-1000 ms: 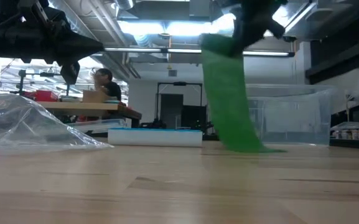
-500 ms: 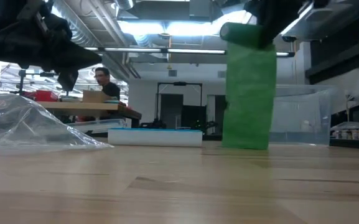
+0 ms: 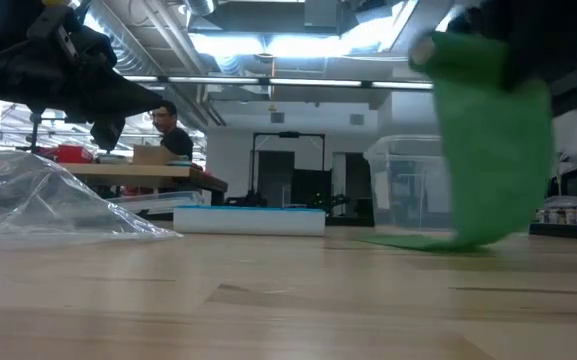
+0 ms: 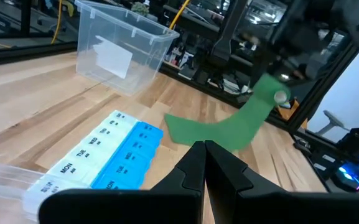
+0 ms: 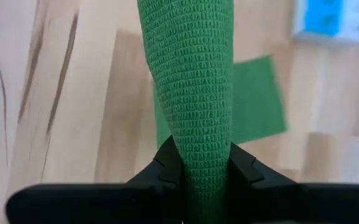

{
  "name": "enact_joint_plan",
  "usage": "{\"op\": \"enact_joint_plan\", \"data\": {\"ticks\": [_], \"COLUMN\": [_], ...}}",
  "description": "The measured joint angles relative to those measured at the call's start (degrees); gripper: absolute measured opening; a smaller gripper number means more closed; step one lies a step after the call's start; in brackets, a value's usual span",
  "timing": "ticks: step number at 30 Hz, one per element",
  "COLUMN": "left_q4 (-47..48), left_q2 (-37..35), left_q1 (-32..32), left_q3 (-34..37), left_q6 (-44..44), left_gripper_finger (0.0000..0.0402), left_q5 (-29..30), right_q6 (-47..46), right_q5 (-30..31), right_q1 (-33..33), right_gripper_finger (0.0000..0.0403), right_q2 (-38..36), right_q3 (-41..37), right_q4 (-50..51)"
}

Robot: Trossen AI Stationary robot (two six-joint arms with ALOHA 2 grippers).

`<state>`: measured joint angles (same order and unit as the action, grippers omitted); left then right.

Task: Roll bandage
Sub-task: Roll the green bandage

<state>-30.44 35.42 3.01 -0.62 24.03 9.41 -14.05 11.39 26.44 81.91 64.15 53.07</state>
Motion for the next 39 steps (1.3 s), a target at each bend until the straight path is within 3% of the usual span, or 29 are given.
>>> {"op": "enact_joint_plan", "data": {"ticks": [10, 20, 30, 39], "left_q4": [0.09, 0.22, 7.54, 7.82], "left_q2": [-0.01, -0.02, -0.02, 0.00], "left_q1": [0.02, 0.02, 0.02, 0.02], "left_q3": [0.00, 0.00, 0.00, 0.00], "left_q6": [-0.01, -3.23, 0.29, 0.76], "left_gripper_finger": [0.0003, 0.0003, 0.0003, 0.0003], "left_q5": [-0.01, -0.02, -0.04, -0.04], "right_q6": [-14.02, -15.91, -20.53, -26.50], "right_q5": [-5.39, -6.56, -9.53, -13.45], "right_q1": [6.28, 13.38, 15.69, 15.69], "right_gripper_finger": [0.0062, 0.0066, 0.0135, 0.0181], "right_q2": [0.02, 0.02, 0.04, 0.04], "right_q3": [-8.17, -12.50, -12.64, -12.64], "right_q4": [-2.92, -8.25, -8.43, -8.41]}}
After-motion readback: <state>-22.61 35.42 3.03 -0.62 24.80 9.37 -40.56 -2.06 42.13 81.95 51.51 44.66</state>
